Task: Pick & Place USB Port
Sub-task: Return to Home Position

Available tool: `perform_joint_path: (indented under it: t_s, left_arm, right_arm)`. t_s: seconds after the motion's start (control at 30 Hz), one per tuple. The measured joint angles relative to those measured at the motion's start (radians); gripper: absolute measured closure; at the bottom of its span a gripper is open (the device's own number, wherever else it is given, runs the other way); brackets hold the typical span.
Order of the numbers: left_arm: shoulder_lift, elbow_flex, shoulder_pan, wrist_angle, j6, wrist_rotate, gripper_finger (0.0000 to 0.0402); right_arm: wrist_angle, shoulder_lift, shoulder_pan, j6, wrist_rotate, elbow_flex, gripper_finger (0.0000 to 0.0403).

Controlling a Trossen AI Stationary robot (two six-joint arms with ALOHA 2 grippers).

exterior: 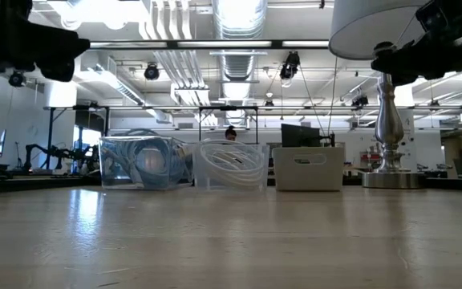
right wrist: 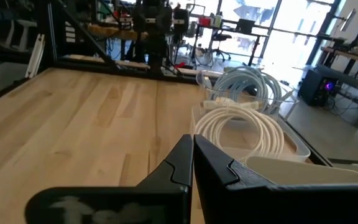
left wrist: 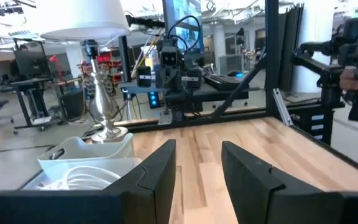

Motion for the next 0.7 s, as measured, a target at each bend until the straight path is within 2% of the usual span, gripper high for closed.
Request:
perform_joint_path:
  t_s: [0.17,0.7]
  left_arm:
    - [0.001,-0.065,0.0,0.099,-0.016,0.032,0.0268]
    - [0.001,-0.067,0.0,0.053,-0.07,0.045,0.0268]
  right_arm:
    - [0.001,0.0,0.0,0.003,0.0,0.0,0.0394]
    - [-0.002,0.003,0.0,0.024,0.0,0.0,0.0394]
